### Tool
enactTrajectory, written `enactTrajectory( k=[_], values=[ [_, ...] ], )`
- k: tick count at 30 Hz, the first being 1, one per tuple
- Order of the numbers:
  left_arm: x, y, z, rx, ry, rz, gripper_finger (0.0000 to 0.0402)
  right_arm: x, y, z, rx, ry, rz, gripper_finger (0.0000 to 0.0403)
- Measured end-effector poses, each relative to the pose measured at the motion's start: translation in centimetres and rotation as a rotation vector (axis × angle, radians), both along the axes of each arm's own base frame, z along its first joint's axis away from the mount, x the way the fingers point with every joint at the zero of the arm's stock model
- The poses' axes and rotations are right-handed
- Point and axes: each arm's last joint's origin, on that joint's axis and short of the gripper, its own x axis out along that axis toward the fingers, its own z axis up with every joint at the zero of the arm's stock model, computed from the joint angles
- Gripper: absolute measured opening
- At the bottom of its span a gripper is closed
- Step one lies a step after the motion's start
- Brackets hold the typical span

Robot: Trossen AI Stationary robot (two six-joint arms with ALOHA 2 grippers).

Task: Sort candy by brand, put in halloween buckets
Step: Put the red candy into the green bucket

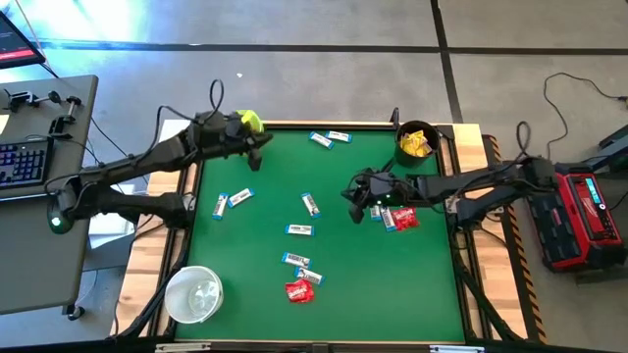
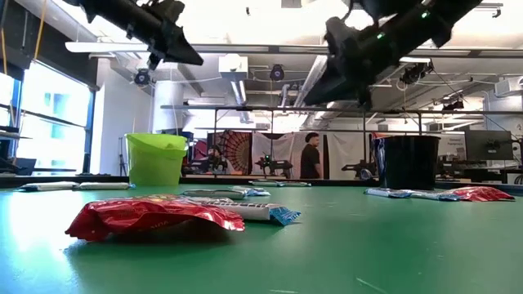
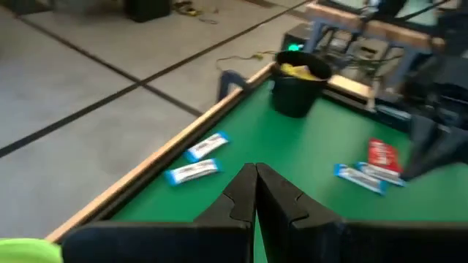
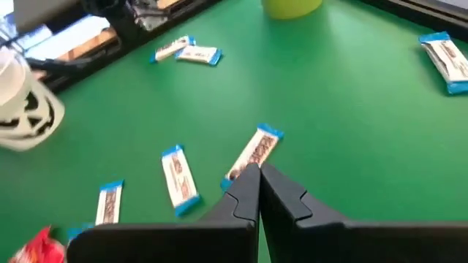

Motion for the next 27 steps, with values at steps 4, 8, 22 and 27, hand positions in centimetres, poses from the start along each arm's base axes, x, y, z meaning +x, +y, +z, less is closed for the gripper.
enactTrajectory(
  k=[4, 8, 22, 27],
  values=[
    [0.6, -1.6, -0.2, 0.0, -0.002, -0.078, 0.0, -2.0, 0.3, 1.0, 0.0, 0.072, 0.016, 0.0],
    [1.1, -2.8, -0.2, 0.008, 0.001, -0.118, 0.0, -4.2, 0.6, 1.4, 0.038, 0.177, 0.025, 0.0],
    [1.7, -4.5, -0.2, 0.026, 0.012, -0.151, 0.0, -8.6, 1.5, 0.0, 0.222, 0.523, -0.133, 0.0053],
    [2.0, -4.4, -0.6, 0.018, 0.029, -0.142, 0.0, -10.0, 1.3, -0.7, 0.285, 0.66, -0.28, 0.0113]
  ],
)
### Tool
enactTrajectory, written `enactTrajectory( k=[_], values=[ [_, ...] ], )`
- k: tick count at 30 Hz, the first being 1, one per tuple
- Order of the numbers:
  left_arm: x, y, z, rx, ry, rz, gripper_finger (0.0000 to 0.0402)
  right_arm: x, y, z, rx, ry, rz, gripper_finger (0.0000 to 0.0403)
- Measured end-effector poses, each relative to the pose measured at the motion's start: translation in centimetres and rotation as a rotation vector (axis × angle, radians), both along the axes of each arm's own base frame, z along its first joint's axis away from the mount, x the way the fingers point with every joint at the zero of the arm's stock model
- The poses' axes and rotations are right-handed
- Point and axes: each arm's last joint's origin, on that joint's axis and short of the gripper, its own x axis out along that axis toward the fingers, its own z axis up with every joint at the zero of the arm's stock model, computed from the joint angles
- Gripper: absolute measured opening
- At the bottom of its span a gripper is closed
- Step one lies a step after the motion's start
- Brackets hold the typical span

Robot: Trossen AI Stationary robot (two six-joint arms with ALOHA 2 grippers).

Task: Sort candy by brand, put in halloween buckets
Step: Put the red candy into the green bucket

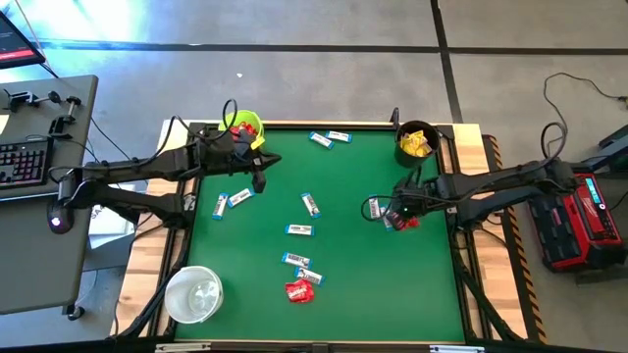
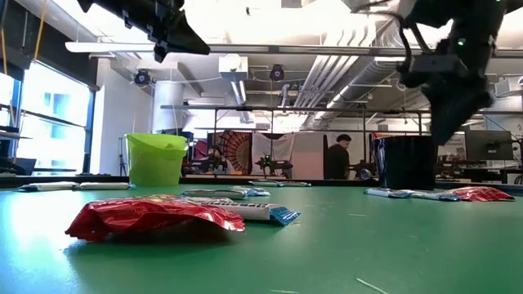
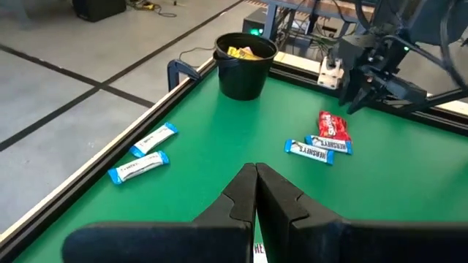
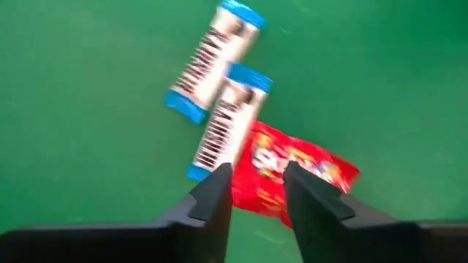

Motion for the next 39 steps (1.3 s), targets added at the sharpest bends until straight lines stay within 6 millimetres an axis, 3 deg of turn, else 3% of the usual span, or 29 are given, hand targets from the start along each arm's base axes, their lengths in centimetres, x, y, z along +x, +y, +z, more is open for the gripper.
enactTrajectory(
  k=[9, 21, 30, 39],
  values=[
    [1.1, 0.3, -0.9, -0.015, 0.027, 0.009, 0.0, -0.9, -0.5, -1.6, 0.174, 0.061, -0.207, 0.0168],
    [1.6, 0.0, -1.3, -0.035, 0.037, -0.002, 0.0, -1.3, -1.3, -1.6, 0.181, 0.091, -0.305, 0.017],
    [1.7, -0.3, -1.3, -0.054, 0.03, 0.004, 0.0, -1.5, -1.9, -4.0, 0.293, 0.049, -0.346, 0.017],
    [1.7, -0.3, -1.3, -0.054, 0.031, 0.003, 0.0, -2.4, -1.9, -4.4, 0.27, 0.113, -0.385, 0.017]
  ],
)
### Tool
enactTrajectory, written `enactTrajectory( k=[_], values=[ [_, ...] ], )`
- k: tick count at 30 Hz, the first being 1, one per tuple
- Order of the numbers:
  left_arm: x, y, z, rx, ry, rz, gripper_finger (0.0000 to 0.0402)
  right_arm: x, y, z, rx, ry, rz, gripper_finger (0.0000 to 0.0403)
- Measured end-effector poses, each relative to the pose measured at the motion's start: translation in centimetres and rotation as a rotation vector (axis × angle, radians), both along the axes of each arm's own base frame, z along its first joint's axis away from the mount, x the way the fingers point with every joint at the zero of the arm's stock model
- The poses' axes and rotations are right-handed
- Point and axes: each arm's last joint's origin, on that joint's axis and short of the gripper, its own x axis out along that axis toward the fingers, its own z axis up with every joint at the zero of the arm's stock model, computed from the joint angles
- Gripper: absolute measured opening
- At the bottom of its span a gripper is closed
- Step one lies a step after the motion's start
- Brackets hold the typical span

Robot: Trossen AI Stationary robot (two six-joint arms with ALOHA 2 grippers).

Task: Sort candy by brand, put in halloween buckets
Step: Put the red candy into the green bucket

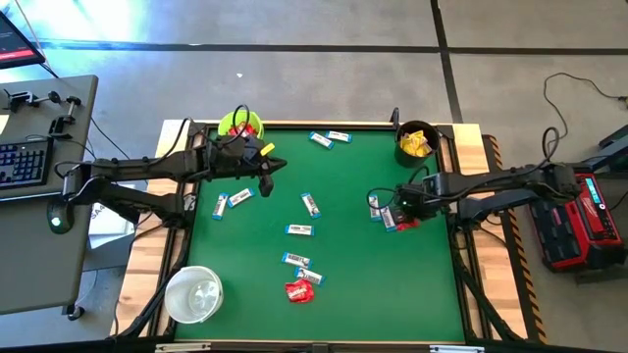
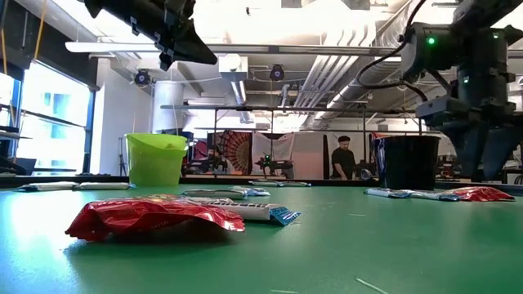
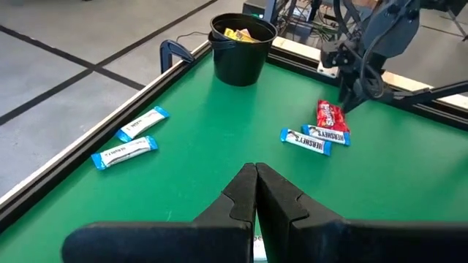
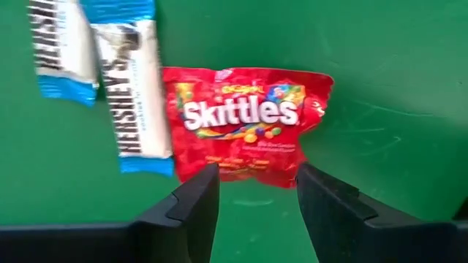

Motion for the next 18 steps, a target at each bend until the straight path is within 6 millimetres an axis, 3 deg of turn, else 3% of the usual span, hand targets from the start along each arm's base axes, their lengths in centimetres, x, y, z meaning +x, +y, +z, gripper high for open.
enactTrajectory(
  k=[8, 18],
  values=[
    [0.1, -0.4, 0.0, -0.001, 0.002, -0.017, 0.0, -0.7, 0.0, -2.6, -0.006, -0.033, -0.02, 0.0184],
    [0.3, -1.3, 0.0, -0.008, 0.001, -0.053, 0.0, -0.8, 0.0, -2.8, -0.023, -0.054, -0.032, 0.0171]
  ],
)
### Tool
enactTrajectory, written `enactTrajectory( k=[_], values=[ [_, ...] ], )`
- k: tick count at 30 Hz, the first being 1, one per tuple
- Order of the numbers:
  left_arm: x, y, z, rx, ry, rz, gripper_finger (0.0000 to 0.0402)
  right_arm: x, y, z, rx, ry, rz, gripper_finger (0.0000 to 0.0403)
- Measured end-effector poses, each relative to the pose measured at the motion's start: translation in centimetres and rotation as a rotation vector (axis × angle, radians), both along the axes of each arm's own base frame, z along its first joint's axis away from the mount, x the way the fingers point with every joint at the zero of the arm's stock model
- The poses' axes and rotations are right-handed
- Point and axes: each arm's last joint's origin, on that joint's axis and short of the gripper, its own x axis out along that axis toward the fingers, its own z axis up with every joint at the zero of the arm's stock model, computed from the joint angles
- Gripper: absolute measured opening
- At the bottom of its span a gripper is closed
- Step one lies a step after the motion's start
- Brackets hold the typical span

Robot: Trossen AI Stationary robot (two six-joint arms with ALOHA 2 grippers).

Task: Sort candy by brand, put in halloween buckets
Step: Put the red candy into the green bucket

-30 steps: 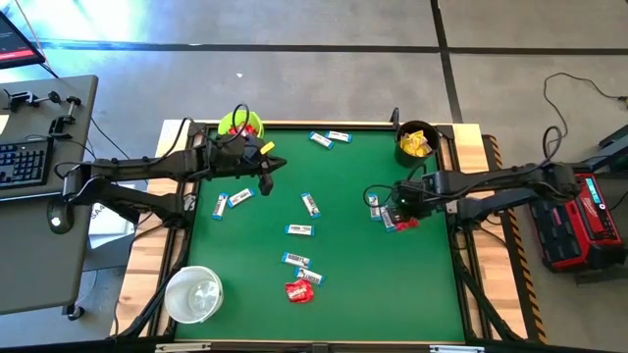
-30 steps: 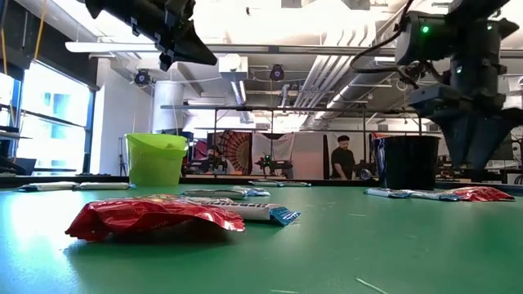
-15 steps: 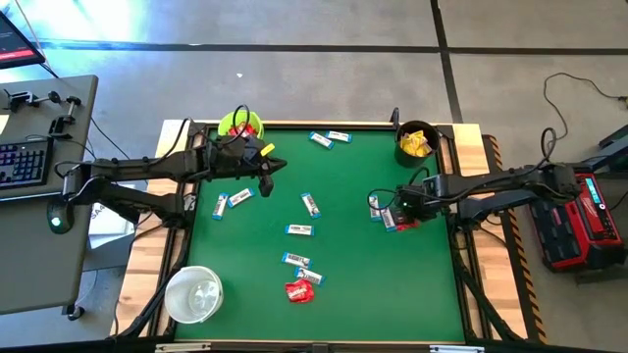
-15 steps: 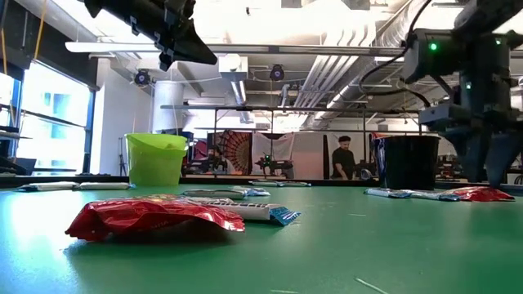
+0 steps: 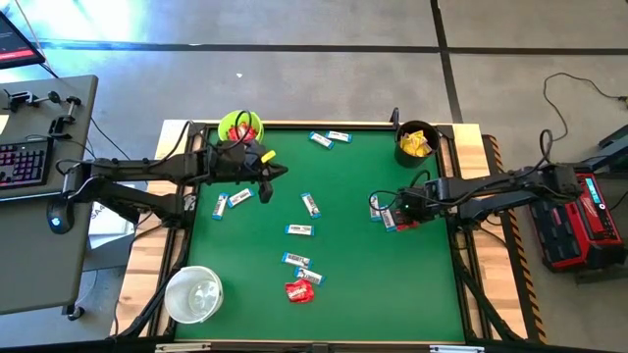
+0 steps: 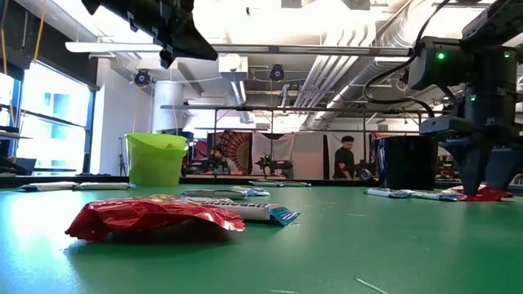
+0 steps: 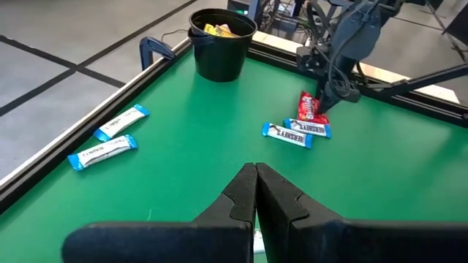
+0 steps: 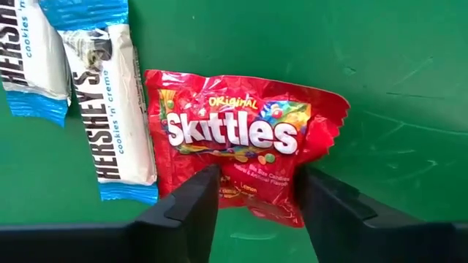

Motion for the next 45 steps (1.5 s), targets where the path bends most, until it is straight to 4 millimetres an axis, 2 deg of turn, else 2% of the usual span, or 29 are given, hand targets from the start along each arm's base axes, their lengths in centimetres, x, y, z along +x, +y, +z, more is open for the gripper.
enactTrajectory(
  k=[13, 18, 23, 26, 31, 33, 38, 45],
  values=[
    [0.0, -0.2, 0.0, -0.023, -0.007, -0.007, 0.0, 1.2, -0.2, 2.8, -0.049, -0.046, 0.088, 0.0009],
    [0.1, -0.4, 0.0, -0.116, -0.027, -0.048, 0.0, 2.3, -0.4, 5.4, -0.102, -0.09, 0.142, 0.0012],
    [0.1, -0.6, 0.0, -0.273, -0.057, -0.057, 0.0008, 4.2, -0.8, 9.4, -0.252, -0.225, 0.196, 0.0003],
    [0.2, -0.8, 0.1, -0.382, -0.083, -0.025, 0.0027, 5.6, -0.9, 12.2, -0.406, -0.359, 0.261, 0.0004],
    [1.0, -1.3, 0.4, -0.509, -0.174, -0.021, 0.0076, 8.6, -0.1, 17.1, -0.691, -0.65, 0.509, 0.0003],
    [1.7, -1.4, 0.8, -0.535, -0.242, -0.031, 0.0097, 9.6, 0.1, 18.6, -0.777, -0.699, 0.546, 0.0003],
    [3.2, -1.7, 1.3, -0.54, -0.384, -0.054, 0.0136, 12.2, 0.3, 20.5, -0.902, -0.651, 0.587, 0.0003],
    [4.3, -2.0, 1.2, -0.425, -0.456, 0.0, 0.0149, 15.4, 1.1, 20.5, -0.909, -0.623, 0.655, 0.0003]
  ],
)
